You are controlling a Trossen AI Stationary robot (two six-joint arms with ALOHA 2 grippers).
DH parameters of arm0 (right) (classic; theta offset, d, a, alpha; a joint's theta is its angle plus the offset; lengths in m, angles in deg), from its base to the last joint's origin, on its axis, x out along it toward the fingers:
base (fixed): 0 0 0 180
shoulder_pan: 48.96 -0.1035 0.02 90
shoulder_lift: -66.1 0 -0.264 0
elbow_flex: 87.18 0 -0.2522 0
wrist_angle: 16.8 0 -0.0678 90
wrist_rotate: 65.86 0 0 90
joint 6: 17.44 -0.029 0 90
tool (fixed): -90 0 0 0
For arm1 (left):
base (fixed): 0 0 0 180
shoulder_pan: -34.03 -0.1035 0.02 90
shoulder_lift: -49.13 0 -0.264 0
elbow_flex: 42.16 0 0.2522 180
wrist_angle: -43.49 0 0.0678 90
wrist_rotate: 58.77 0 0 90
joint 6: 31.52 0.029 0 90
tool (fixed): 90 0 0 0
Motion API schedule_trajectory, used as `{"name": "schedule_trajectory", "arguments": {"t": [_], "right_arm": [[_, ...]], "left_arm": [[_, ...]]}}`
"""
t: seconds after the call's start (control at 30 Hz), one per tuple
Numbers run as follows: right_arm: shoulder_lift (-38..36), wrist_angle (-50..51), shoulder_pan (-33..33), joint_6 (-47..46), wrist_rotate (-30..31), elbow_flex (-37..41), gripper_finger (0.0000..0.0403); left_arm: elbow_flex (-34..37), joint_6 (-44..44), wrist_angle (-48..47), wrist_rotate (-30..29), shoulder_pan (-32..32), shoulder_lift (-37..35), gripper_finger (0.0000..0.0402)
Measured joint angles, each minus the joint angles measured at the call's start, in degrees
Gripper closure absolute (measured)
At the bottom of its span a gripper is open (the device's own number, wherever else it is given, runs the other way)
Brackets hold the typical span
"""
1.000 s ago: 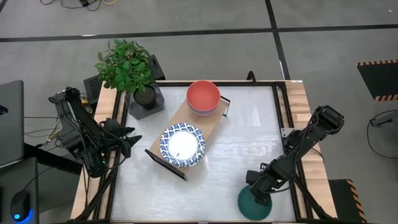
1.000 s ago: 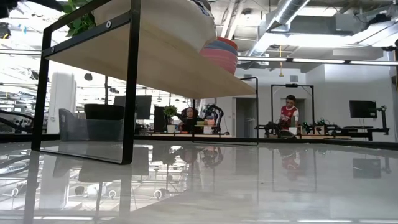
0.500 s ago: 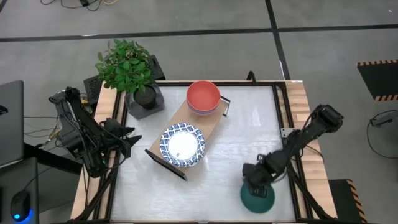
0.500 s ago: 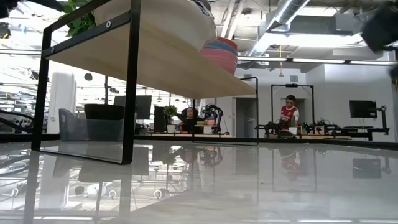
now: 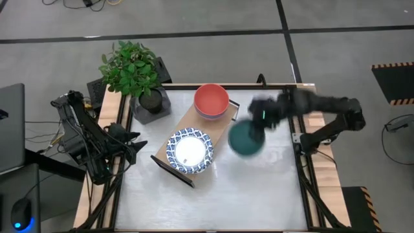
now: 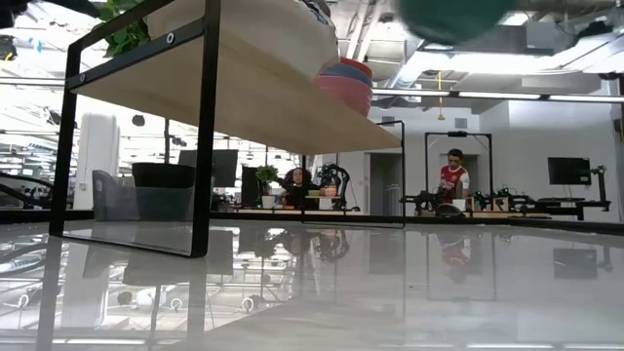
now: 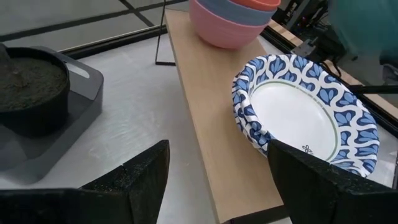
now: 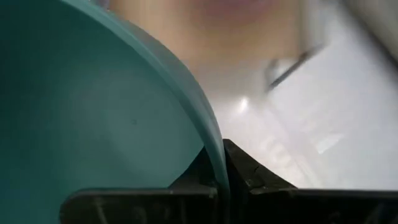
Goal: Place and stack bowls onto a shelf
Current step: Stack the green bowl on the orange bowl on the shelf
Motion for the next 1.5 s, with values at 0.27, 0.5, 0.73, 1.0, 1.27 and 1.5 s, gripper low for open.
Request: {"name": "schedule_trajectory", "arguments": {"t": [0.27, 0.5, 0.73, 1.0, 1.27, 1.5], "right_arm": [[8.3, -3.8, 19.2, 3.6, -1.3, -20.5, 0.038], [21.7, -0.9, 26.4, 7.8, -9.4, -37.3, 0.038], [29.2, 0.9, 28.6, 9.4, -15.1, -41.7, 0.038], [33.4, 3.9, 28.8, 11.4, -15.5, -41.8, 0.038], [35.5, 4.3, 28.7, 12.0, -18.0, -41.8, 0.038], [37.0, 4.3, 29.1, 14.8, -18.8, -41.8, 0.0349]], "left_arm": [[0.0, -0.3, 0.0, -0.3, 0.0, 0.0, 0.0148], [0.0, -0.5, 0.0, -0.3, 0.0, 0.0, 0.0148], [0.0, -0.5, 0.1, -0.3, 0.0, 0.0, 0.0148], [0.0, -0.5, 0.0, -0.3, 0.0, 0.0, 0.0148], [0.0, 0.0, 0.0, -0.3, 0.0, 0.0, 0.0148], [0.0, 0.0, 0.0, -0.3, 0.0, 0.0, 0.0148]]}}
